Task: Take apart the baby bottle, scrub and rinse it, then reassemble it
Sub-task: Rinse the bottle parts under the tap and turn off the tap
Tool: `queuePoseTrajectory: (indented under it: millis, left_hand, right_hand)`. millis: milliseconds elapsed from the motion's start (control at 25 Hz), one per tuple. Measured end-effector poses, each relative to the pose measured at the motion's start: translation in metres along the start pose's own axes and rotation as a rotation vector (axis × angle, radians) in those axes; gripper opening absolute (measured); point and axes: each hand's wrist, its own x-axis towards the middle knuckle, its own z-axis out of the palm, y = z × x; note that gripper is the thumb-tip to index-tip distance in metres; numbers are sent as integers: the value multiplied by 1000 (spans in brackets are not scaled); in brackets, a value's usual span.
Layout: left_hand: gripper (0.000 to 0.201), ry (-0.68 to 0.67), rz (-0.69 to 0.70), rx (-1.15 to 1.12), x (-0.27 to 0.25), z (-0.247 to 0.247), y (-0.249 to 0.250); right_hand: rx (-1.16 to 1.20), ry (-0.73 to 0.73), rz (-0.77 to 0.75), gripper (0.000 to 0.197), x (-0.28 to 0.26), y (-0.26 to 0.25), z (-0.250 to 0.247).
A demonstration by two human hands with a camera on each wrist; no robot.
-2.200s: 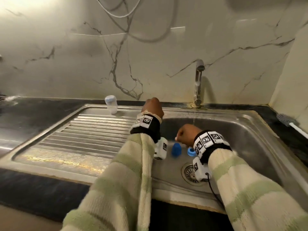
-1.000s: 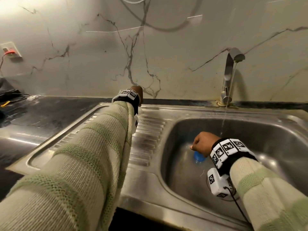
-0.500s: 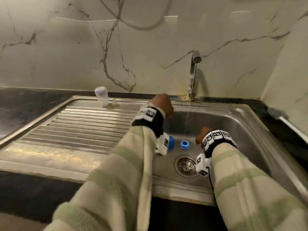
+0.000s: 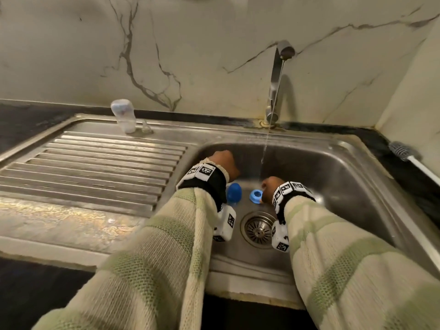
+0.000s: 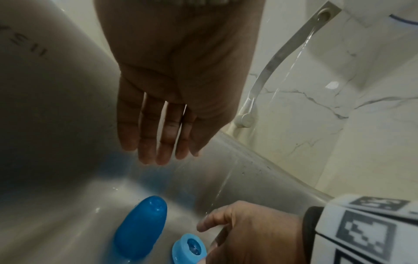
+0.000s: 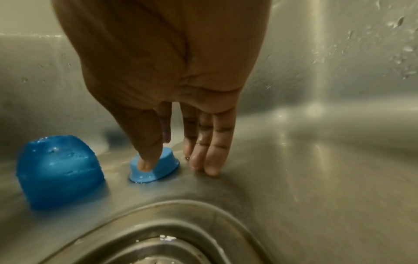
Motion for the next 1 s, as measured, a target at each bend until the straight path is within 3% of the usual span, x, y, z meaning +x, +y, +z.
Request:
queuePoseTrajectory:
  millis: [80, 160, 480, 760, 920, 1000]
  left_hand:
    - [27, 9, -10, -14, 0, 0, 1]
    - [25, -5, -15, -28, 0, 0, 1]
    - [17, -10, -15, -20, 0, 1, 4]
    - [19, -9, -12, -12, -6, -3, 6]
    - [20, -11, 10, -13, -12, -12, 9]
    - [22, 8, 36, -31, -21, -20, 14]
  right_hand:
    - [-20, -10, -23, 58, -7, -4, -1]
    - [-30, -22, -24, 63, -6, -4, 0]
    - [-75, -37, -41, 50, -2, -9, 3]
    - [-146, -23, 26, 59, -14, -2, -20]
    - [-1, -24, 4, 38, -44, -2, -48]
    - [53, -15, 3, 37, -60, 0, -57]
